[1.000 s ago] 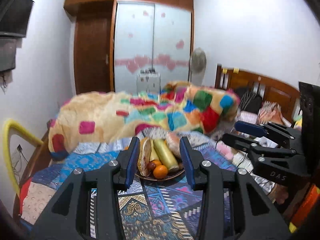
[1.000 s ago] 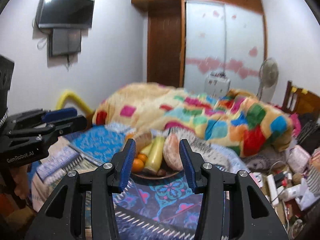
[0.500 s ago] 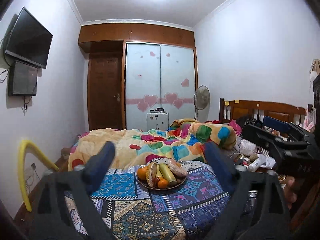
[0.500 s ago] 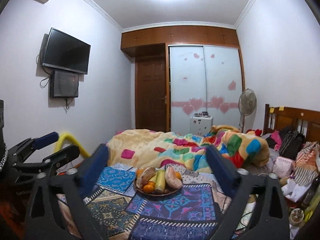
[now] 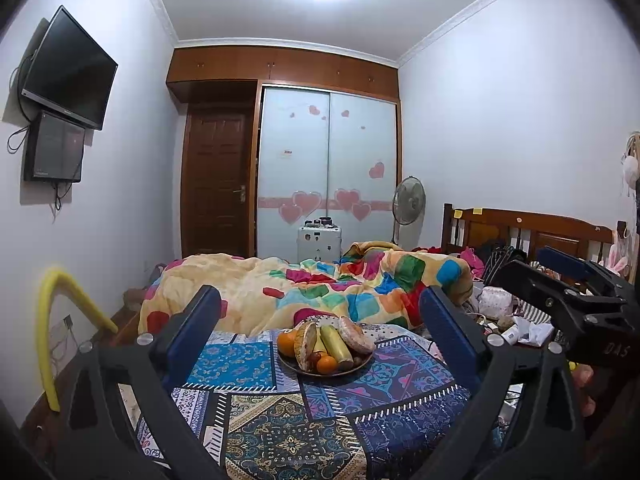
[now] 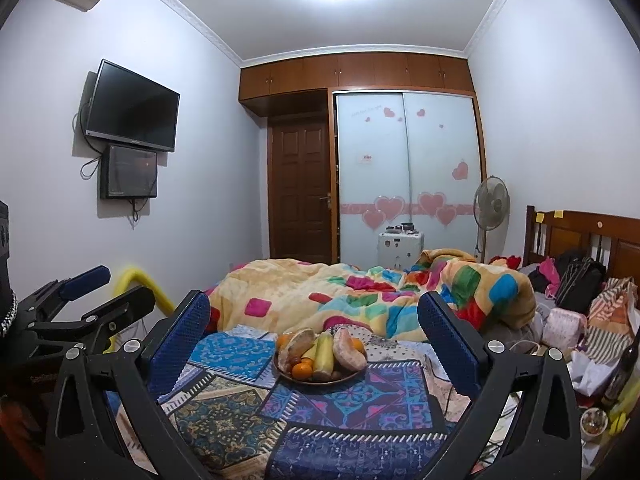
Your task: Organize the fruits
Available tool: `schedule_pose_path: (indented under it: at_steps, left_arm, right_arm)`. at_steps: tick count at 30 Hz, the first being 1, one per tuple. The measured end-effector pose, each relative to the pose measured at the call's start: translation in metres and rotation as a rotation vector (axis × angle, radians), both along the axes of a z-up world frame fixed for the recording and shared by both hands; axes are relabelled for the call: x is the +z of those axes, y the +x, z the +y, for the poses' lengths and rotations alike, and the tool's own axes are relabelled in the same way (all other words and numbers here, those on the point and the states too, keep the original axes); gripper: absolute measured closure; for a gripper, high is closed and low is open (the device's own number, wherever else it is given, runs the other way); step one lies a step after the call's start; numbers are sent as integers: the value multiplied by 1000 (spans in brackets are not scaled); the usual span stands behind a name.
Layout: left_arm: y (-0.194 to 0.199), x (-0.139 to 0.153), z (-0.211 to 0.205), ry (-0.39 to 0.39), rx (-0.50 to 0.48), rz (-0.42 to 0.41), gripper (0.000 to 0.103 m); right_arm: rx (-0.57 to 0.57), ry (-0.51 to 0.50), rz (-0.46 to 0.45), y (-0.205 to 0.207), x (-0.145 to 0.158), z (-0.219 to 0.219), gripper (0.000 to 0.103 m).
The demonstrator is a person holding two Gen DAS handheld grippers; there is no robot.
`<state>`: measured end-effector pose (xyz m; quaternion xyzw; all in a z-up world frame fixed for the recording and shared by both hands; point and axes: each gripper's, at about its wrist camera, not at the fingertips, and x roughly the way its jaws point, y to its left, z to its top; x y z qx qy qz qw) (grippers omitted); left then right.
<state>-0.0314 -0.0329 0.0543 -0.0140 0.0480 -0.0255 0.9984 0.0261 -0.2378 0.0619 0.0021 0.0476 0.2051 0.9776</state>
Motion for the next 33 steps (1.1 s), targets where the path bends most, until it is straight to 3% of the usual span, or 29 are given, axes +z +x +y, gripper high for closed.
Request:
schedule_pose_path:
  at_steps: [33]
  left_arm:
    - [12,-9,-2,2,8,35,0]
  right_arm:
    - [-2,6,24,-2,-5,-5,0]
